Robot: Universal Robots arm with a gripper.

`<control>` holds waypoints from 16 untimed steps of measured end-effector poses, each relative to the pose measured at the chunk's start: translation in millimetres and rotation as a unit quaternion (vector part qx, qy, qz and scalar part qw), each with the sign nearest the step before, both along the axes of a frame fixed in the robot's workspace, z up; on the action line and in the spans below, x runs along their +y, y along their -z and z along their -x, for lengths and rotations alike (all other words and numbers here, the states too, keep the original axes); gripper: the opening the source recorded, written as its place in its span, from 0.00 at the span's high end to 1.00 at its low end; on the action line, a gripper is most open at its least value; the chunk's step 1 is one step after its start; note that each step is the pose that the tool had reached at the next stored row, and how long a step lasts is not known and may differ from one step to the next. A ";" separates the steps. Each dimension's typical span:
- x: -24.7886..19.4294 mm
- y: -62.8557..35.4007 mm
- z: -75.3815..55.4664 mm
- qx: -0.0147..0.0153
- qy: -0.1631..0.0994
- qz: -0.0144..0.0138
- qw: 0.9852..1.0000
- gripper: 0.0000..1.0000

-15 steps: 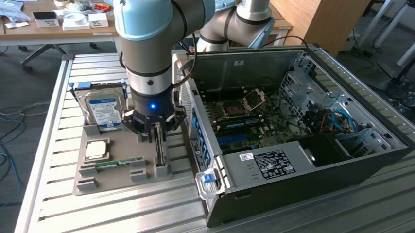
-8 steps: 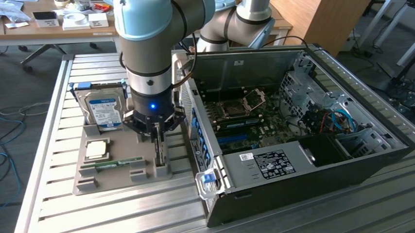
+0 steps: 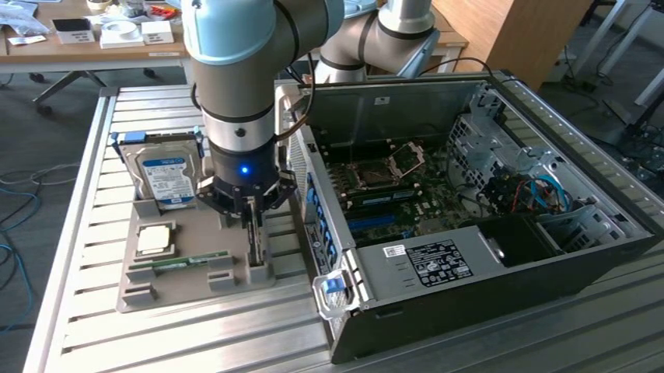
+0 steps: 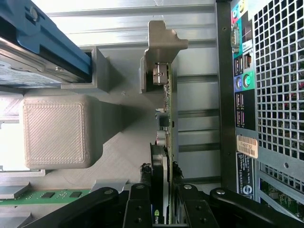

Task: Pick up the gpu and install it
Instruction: 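Pick up the gpu and move the gpu toward the slot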

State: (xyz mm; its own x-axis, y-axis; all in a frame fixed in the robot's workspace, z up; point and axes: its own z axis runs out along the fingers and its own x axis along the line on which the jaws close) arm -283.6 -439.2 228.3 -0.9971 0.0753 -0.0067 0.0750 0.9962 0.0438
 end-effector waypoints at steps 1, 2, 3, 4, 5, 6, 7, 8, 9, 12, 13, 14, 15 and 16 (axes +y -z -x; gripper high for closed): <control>0.0 0.0 0.0 0.000 0.000 0.000 1.000 0.73; 0.0 0.0 0.0 0.000 -0.002 0.000 1.000 0.73; 0.0 0.0 0.0 0.000 -0.004 0.000 1.000 0.73; 0.0 0.0 0.1 0.000 -0.008 0.000 1.000 0.73; 0.0 0.0 0.1 0.000 -0.011 0.000 1.000 0.73; 0.0 0.0 0.1 0.000 -0.012 0.000 1.000 0.73; 0.0 0.0 0.0 0.000 -0.012 0.000 1.000 0.73; 0.0 0.0 0.0 0.000 -0.012 0.000 1.000 0.73; 0.0 0.0 0.0 0.000 -0.012 0.000 1.000 0.73; 0.0 0.0 0.0 0.000 -0.012 0.000 1.000 0.73; 0.0 0.0 0.0 0.000 -0.012 0.000 1.000 0.73; 0.0 -0.1 0.0 0.000 -0.012 0.000 1.000 0.73; 0.0 -0.5 -0.1 0.000 -0.012 0.000 1.000 0.73; 0.0 -1.4 0.0 0.000 -0.012 0.000 1.000 0.73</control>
State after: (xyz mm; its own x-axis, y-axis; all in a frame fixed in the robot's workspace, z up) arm -283.6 -439.2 229.7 -0.9987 0.0513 -0.0066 0.0509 0.9977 0.0438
